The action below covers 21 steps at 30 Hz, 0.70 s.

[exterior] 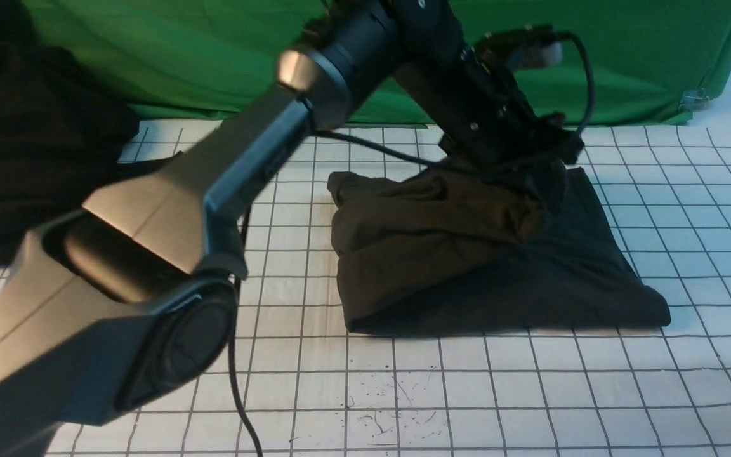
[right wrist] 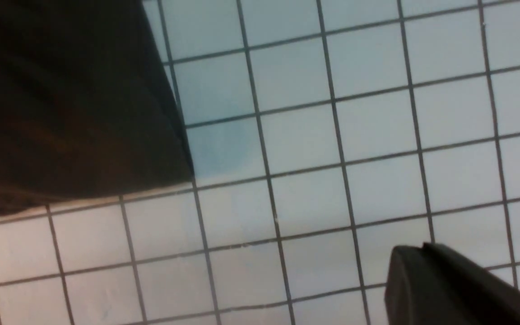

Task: Fold a long-sleeved shirt over a white checkered tablecloth.
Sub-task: 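Fold the garment over onto itself on the table with the left gripper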

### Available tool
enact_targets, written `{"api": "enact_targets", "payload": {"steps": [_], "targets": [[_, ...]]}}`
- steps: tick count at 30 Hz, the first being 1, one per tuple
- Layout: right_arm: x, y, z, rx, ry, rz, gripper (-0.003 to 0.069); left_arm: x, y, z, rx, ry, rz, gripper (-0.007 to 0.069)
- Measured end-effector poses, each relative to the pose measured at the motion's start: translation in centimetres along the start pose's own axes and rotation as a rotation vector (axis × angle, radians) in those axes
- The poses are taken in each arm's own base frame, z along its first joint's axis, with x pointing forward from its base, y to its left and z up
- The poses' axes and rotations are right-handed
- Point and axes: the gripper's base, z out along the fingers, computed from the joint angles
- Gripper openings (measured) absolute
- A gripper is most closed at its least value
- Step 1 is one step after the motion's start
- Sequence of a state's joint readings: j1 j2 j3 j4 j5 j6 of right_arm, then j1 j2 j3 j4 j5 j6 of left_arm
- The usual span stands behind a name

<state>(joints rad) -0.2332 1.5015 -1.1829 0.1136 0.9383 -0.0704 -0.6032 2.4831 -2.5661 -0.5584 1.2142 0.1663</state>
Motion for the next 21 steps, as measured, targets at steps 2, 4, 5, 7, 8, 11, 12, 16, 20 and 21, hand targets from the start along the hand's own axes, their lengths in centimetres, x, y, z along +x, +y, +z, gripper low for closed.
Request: {"api": "enact_targets", "payload": {"steps": [2, 4, 5, 7, 8, 11, 12, 16, 20, 21], "targets": [[-0.1, 0.0, 0.0, -0.003, -0.007, 0.003, 0.0015, 0.3, 0.0, 1.5, 0.007, 0.008, 0.006, 0.0034], [-0.1, 0.0, 0.0, -0.004, -0.009, 0.003, 0.0018, 0.3, -0.1, 2.3, 0.005, -0.017, 0.017, 0.0034], [-0.1, 0.0, 0.0, -0.005, -0.01, 0.004, 0.0018, 0.1, -0.1, 2.5, 0.004, -0.037, 0.021, 0.0034], [-0.1, 0.1, 0.0, -0.006, -0.011, 0.005, 0.0018, -0.2, -0.4, 2.9, 0.014, -0.083, 0.034, 0.0034], [-0.1, 0.1, 0.0, -0.008, -0.011, 0.007, 0.002, -0.3, -0.7, 3.1, 0.023, -0.096, 0.036, 0.0034], [-0.1, 0.1, 0.0, -0.014, -0.012, 0.011, 0.0024, -0.5, -1.7, 4.0, 0.045, -0.146, 0.039, 0.004], [-0.1, 0.1, 0.0, -0.017, -0.012, 0.013, 0.0025, -0.5, -2.0, 4.3, 0.05, -0.155, 0.042, 0.0049], [-0.1, 0.2, 0.0, -0.021, -0.015, 0.017, 0.0029, -0.3, -3.0, 5.5, 0.032, -0.16, 0.077, 0.0125], [-0.1, 0.2, 0.0, -0.023, -0.016, 0.018, 0.003, -0.2, -3.3, 5.9, 0.009, -0.161, 0.098, 0.0285], [-0.1, 0.2, 0.0, -0.023, -0.016, 0.018, 0.0031, -0.2, -3.4, 5.8, 0.01, -0.158, 0.098, 0.0344]]}}
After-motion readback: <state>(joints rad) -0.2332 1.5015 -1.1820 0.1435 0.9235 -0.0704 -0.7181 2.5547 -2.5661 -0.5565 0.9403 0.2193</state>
